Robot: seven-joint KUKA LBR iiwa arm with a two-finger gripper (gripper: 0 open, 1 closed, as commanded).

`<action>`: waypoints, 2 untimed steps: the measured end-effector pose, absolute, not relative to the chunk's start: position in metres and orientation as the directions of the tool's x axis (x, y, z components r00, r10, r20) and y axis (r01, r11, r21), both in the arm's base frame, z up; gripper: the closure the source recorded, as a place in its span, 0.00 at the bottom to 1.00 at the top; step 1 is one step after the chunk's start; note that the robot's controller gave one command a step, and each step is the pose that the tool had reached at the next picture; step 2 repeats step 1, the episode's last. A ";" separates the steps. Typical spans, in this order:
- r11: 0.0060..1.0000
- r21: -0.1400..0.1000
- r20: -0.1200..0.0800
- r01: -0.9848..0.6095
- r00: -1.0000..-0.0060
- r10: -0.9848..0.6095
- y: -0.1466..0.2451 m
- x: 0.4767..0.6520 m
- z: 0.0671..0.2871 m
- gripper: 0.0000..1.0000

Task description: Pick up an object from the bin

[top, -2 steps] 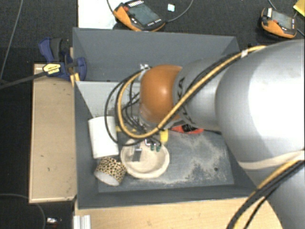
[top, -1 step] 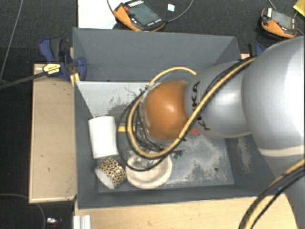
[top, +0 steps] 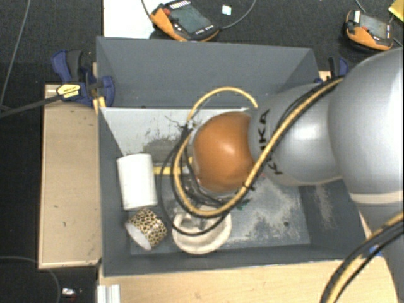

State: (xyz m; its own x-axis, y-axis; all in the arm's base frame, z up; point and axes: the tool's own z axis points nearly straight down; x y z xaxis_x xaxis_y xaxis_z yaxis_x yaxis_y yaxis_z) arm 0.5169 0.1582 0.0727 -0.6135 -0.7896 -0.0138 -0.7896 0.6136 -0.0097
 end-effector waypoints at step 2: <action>0.481 -0.010 -0.012 -0.876 -0.481 -0.877 0.158 0.516 0.090 1.00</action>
Offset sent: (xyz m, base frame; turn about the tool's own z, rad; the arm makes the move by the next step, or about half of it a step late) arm -0.0027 0.0000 0.0240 -0.1304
